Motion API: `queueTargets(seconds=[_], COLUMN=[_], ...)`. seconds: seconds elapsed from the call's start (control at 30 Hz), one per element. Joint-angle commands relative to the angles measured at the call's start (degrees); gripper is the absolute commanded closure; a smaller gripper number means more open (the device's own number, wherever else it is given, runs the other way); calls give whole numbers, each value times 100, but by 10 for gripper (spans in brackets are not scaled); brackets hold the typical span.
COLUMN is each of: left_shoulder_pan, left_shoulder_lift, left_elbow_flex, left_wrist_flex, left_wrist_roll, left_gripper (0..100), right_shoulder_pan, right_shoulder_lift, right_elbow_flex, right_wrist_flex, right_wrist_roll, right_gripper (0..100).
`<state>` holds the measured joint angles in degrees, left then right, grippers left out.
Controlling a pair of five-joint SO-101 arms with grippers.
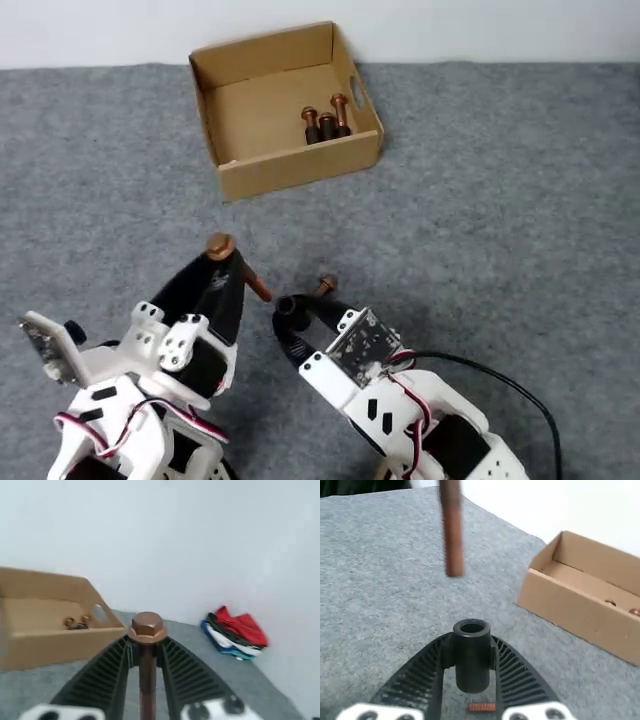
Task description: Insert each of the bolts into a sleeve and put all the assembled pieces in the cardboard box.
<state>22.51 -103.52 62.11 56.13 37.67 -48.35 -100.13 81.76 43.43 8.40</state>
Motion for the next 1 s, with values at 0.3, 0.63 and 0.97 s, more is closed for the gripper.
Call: queueTargets(seconds=[0.3, 0.63, 0.97], left_shoulder_pan=[176, 176, 905], left_shoulder_lift=[-18, -35, -35], left_elbow_flex=[154, 690, 725], left_wrist_flex=[0, 35, 668], left_wrist_roll=[193, 53, -440], left_gripper=[996, 996, 996], right_shoulder_pan=[-75, -92, -75], right_shoulder_lift=[-84, -40, -40], right_elbow_flex=[-255, -527, -545], right_wrist_flex=[-145, -145, -145], right_wrist_roll=[141, 149, 149], right_gripper=[991, 991, 991])
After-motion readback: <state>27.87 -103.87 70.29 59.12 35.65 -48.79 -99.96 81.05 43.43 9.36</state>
